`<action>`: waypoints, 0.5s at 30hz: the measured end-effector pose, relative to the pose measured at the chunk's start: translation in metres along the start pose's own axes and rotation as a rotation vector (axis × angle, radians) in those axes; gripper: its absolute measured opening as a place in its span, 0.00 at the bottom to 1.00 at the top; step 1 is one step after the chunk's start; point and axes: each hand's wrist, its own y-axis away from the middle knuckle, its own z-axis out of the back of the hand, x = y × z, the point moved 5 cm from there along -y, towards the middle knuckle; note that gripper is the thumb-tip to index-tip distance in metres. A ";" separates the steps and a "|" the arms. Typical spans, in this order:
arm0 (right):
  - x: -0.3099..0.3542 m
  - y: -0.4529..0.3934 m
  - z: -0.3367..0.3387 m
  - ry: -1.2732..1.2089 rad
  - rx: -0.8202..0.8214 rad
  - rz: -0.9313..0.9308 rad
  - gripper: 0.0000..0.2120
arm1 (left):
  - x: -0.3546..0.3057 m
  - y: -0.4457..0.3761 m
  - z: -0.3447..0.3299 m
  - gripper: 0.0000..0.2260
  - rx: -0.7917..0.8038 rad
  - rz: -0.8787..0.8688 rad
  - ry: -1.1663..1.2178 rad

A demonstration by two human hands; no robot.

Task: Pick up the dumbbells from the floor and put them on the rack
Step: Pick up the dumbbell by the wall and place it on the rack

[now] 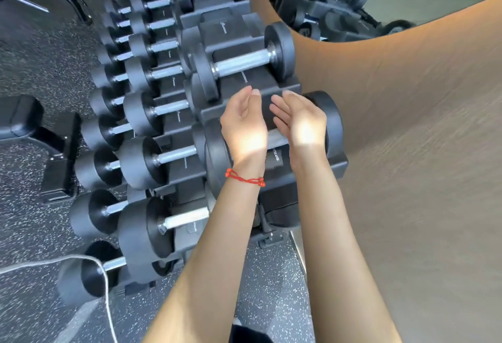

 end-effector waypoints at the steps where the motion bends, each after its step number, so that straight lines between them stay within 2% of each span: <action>1: -0.002 0.006 0.005 0.005 -0.002 0.004 0.07 | 0.001 0.007 0.005 0.11 0.001 -0.012 -0.009; 6: -0.015 0.039 0.027 -0.008 -0.035 0.041 0.05 | 0.011 0.039 0.028 0.09 0.036 -0.101 -0.074; 9: -0.025 0.060 0.039 0.073 -0.054 0.120 0.08 | 0.021 0.054 0.044 0.09 0.080 -0.178 -0.184; 15: -0.043 0.098 0.051 0.247 -0.111 0.311 0.06 | 0.032 0.077 0.077 0.09 0.113 -0.284 -0.271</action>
